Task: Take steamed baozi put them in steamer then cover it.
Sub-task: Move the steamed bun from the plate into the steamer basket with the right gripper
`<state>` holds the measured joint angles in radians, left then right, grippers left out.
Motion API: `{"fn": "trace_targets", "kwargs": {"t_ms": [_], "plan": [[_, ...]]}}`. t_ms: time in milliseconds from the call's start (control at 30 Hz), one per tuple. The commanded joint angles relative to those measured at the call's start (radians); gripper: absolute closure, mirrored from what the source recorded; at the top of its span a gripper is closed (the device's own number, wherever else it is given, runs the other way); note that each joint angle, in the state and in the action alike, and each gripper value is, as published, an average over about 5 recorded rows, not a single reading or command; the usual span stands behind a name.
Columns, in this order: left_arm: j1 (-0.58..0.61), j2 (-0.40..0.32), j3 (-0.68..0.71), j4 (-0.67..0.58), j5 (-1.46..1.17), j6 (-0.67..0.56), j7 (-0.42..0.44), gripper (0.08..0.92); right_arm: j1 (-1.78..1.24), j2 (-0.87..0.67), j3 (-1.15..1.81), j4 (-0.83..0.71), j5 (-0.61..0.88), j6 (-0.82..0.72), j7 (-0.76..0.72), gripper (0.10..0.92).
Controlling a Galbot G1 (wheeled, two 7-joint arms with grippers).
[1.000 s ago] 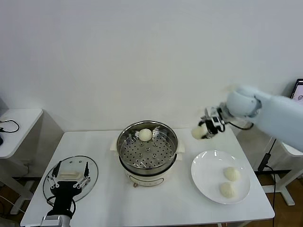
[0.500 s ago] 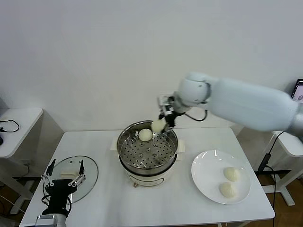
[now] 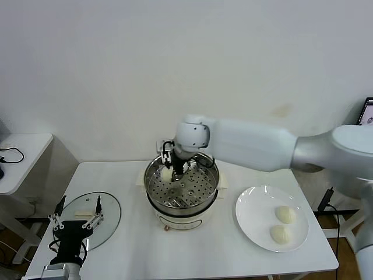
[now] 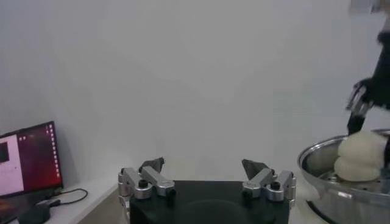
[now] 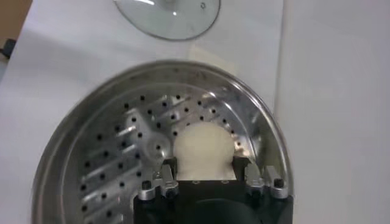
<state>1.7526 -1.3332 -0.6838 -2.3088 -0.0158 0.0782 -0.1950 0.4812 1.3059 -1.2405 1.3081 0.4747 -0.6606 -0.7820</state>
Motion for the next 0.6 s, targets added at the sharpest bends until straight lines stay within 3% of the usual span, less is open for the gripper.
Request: {"fn": "trace_targets", "kwargs": {"t_ms": [33,467,600], "plan": [[-0.002,0.0,0.0,0.003,-0.001,0.0,0.0,0.177,-0.072,0.101,0.002,-0.095,-0.014,-0.027,0.024,0.457],[-0.009,0.001,0.001,0.009,-0.003,0.0,0.0,0.177,-0.099,0.142,0.012,-0.166,-0.054,-0.022,0.026,0.425],[-0.009,-0.001,0.003,0.008,-0.003,0.0,0.0,0.177,-0.096,0.134,0.023,-0.165,-0.053,-0.019,0.021,0.373]]}}
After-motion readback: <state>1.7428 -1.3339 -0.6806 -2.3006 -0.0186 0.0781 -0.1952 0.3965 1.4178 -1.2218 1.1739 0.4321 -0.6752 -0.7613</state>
